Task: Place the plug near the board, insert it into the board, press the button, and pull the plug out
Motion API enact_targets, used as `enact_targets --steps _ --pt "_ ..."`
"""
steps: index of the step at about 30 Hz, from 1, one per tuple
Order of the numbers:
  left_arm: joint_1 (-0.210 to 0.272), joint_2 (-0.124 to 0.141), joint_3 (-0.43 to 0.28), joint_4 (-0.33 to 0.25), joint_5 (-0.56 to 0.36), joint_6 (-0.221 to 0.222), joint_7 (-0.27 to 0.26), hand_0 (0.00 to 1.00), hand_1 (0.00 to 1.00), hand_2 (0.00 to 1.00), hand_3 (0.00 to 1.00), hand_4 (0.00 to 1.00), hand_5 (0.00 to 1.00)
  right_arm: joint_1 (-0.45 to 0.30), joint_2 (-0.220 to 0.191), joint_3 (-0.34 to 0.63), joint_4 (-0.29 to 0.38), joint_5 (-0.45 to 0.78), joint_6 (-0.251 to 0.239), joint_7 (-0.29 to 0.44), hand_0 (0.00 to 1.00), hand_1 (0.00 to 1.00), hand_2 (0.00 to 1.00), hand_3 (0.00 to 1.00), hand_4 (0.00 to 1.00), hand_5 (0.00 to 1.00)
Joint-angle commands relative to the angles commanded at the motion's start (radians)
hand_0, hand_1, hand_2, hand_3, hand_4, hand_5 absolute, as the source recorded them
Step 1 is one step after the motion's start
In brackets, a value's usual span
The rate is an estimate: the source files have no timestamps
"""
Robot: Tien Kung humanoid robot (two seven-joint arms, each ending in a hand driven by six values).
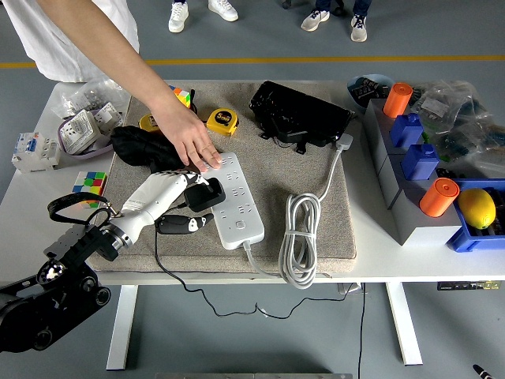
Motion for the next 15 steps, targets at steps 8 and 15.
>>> enact_targets --steps 8,15 --pt "-0.027 -0.010 0.031 0.016 -0.002 -0.004 0.011 0.694 0.736 0.719 0.628 0.766 0.333 0.001 0.000 0.005 0.004 -0.003 -0.001 0.001 0.611 0.633 0.652 0.554 0.998 0.467" --pt "-0.048 -0.020 0.043 0.041 -0.017 -0.010 0.024 0.692 0.735 0.721 0.630 0.766 0.335 0.001 0.000 0.004 0.005 -0.003 0.000 0.001 0.610 0.633 0.652 0.552 0.998 0.467"
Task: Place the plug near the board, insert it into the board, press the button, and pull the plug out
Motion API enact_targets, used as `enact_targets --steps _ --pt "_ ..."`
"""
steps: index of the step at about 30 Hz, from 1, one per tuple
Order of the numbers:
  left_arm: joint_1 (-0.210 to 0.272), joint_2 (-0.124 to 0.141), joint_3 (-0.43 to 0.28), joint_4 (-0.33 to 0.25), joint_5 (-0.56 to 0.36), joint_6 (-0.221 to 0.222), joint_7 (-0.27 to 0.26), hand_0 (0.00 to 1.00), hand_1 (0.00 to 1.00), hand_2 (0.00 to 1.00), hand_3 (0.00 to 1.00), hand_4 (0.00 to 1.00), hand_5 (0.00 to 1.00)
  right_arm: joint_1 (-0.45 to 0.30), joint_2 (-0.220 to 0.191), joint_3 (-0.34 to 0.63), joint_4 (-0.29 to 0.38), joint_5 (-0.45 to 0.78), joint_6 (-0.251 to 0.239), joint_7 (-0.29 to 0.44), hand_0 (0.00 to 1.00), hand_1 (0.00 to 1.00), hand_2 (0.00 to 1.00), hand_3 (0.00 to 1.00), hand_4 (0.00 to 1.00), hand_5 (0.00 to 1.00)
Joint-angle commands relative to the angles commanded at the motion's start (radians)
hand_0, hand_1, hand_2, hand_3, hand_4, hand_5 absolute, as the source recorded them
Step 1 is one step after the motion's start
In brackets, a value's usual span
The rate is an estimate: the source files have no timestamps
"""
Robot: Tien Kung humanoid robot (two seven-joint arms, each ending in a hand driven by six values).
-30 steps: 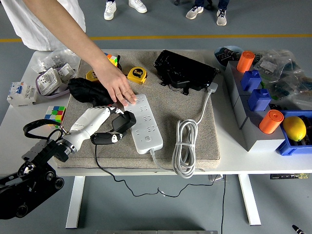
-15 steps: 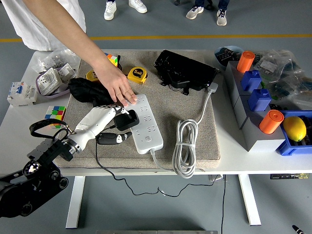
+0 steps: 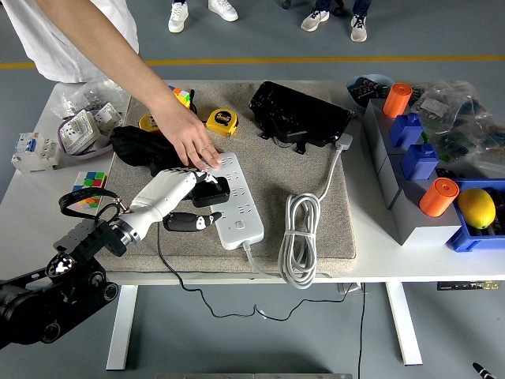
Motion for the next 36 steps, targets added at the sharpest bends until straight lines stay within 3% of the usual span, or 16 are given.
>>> enact_targets --steps 7,19,36 --pt "-0.011 -0.005 -0.007 0.026 -0.024 -0.003 0.002 0.688 0.734 0.722 0.630 0.766 0.339 0.001 0.000 0.002 0.000 -0.002 0.000 0.001 0.609 0.633 0.651 0.552 0.998 0.467" --pt "-0.009 -0.004 0.008 0.017 -0.025 0.000 -0.010 0.680 0.728 0.720 0.627 0.771 0.354 -0.002 0.000 0.006 0.000 -0.003 -0.001 0.003 0.611 0.633 0.650 0.552 0.998 0.466" --pt "0.000 0.009 -0.028 -0.049 -0.048 0.018 -0.040 0.689 0.736 0.744 0.633 0.787 0.388 -0.005 0.001 0.009 -0.001 -0.003 0.000 0.004 0.611 0.633 0.650 0.553 0.998 0.466"
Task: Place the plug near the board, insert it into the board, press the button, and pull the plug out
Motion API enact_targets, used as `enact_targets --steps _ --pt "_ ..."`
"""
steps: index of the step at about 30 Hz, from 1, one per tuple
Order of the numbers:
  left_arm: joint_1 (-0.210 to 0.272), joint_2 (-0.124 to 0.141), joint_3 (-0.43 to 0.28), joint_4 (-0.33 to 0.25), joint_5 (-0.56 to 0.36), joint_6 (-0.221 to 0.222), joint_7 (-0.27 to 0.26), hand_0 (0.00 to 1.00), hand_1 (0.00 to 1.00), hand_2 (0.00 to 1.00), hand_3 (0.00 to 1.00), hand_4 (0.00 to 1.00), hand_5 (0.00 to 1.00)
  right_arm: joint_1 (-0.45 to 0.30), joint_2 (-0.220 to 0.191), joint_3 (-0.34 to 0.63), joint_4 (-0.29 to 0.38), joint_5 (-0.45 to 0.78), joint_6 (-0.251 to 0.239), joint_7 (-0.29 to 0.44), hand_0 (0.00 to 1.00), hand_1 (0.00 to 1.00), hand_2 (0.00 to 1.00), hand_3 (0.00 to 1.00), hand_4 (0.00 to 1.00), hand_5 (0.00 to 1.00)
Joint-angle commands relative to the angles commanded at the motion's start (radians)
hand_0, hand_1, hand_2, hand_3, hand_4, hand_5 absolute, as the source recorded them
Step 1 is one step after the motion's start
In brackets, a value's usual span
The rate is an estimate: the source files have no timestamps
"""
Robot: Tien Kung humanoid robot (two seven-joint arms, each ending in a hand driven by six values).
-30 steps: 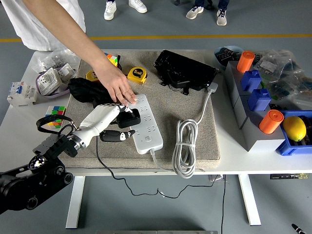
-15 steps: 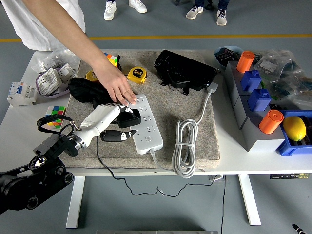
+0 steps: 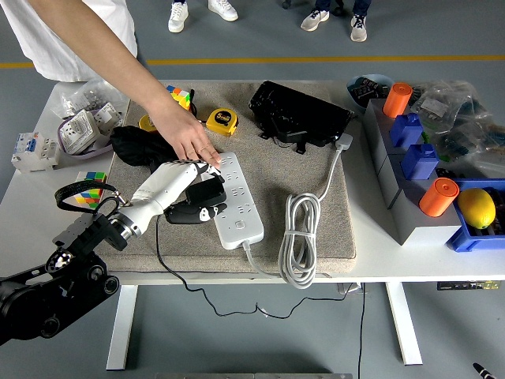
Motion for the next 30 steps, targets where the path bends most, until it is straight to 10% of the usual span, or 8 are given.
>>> enact_targets --steps 13,14,17,19,20,30 --pt "0.020 0.043 -0.017 -0.188 -0.040 -0.037 0.056 0.615 0.656 0.647 0.631 0.788 0.387 -0.001 -0.004 0.002 0.000 -0.002 0.000 0.000 0.610 0.632 0.649 0.552 0.998 0.465" --pt "0.020 0.048 -0.016 -0.211 -0.043 -0.051 0.072 0.329 0.460 0.500 0.635 0.798 0.395 -0.001 -0.004 0.002 0.001 -0.003 0.000 0.000 0.610 0.632 0.650 0.552 0.998 0.465" --pt "0.018 0.057 -0.012 -0.280 -0.051 -0.091 0.124 0.329 0.460 0.500 0.635 0.798 0.395 -0.001 -0.004 0.003 0.001 -0.003 0.000 0.000 0.610 0.632 0.650 0.552 0.998 0.465" --pt "0.011 0.063 -0.009 -0.331 -0.057 -0.145 0.188 0.329 0.460 0.500 0.635 0.798 0.395 -0.001 -0.005 0.003 0.001 -0.004 0.000 0.000 0.610 0.632 0.650 0.552 0.998 0.465" --pt "0.008 0.064 -0.007 -0.349 -0.060 -0.169 0.217 0.156 0.196 0.274 0.689 0.728 0.209 -0.001 -0.006 0.003 0.001 -0.004 0.000 0.000 0.611 0.633 0.649 0.552 0.998 0.465" --pt "-0.027 0.067 0.008 -0.437 -0.127 -0.416 0.489 0.075 0.107 0.214 0.869 0.600 0.085 -0.004 -0.009 -0.001 0.002 -0.004 0.002 -0.001 0.611 0.632 0.649 0.552 0.998 0.465"
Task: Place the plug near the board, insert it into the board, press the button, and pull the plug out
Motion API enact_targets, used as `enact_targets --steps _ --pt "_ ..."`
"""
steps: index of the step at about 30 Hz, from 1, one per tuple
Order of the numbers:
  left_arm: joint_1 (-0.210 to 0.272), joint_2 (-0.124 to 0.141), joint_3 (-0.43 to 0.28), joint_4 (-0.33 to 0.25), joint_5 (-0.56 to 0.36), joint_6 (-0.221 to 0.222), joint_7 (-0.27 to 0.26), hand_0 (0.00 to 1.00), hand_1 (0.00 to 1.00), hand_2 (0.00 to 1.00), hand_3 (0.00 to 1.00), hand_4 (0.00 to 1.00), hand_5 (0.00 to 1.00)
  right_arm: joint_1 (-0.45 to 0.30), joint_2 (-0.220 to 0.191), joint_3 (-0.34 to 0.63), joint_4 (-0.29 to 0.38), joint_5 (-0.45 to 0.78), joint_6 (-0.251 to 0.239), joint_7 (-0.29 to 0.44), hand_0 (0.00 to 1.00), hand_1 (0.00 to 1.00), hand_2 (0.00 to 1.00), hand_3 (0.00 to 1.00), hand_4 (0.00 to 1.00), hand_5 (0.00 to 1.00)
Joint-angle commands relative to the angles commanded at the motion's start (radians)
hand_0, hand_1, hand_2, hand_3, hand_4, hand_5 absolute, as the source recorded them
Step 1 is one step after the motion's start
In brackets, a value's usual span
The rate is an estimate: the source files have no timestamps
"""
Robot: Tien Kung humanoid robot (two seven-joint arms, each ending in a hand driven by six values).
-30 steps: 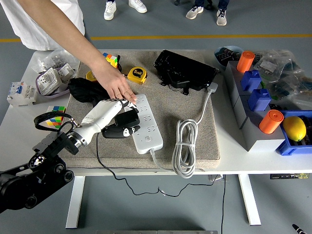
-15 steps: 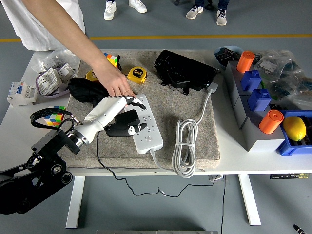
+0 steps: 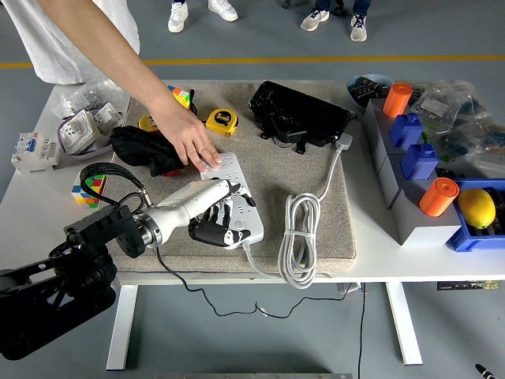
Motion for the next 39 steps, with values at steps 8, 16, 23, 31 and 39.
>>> enact_targets --steps 8,16,23,31,39 --pt "-0.022 -0.001 0.027 0.003 -0.026 -0.107 0.124 0.053 0.100 0.167 0.910 0.760 0.002 0.001 -0.001 0.002 0.000 0.000 0.002 0.000 0.611 0.631 0.649 0.552 0.998 0.465" --pt "-0.048 0.001 0.055 0.011 -0.037 -0.146 0.163 0.056 0.101 0.166 0.910 0.755 0.002 0.002 -0.001 0.002 0.001 0.000 0.002 0.001 0.611 0.631 0.649 0.552 0.998 0.465" --pt "-0.059 -0.011 0.067 0.032 -0.036 -0.154 0.170 0.055 0.101 0.167 0.911 0.772 0.002 0.002 -0.002 -0.002 0.001 0.001 0.002 0.001 0.611 0.631 0.649 0.551 0.998 0.465" --pt "-0.075 -0.030 0.085 0.074 -0.029 -0.156 0.171 0.055 0.103 0.168 0.909 0.770 0.002 0.004 -0.002 -0.001 0.001 0.002 0.002 0.001 0.611 0.631 0.649 0.551 0.998 0.465" --pt "-0.073 -0.036 0.096 0.114 -0.025 -0.156 0.169 0.054 0.102 0.168 0.889 0.774 0.002 0.003 -0.002 0.000 0.001 0.001 0.002 0.002 0.611 0.631 0.649 0.552 0.998 0.466"
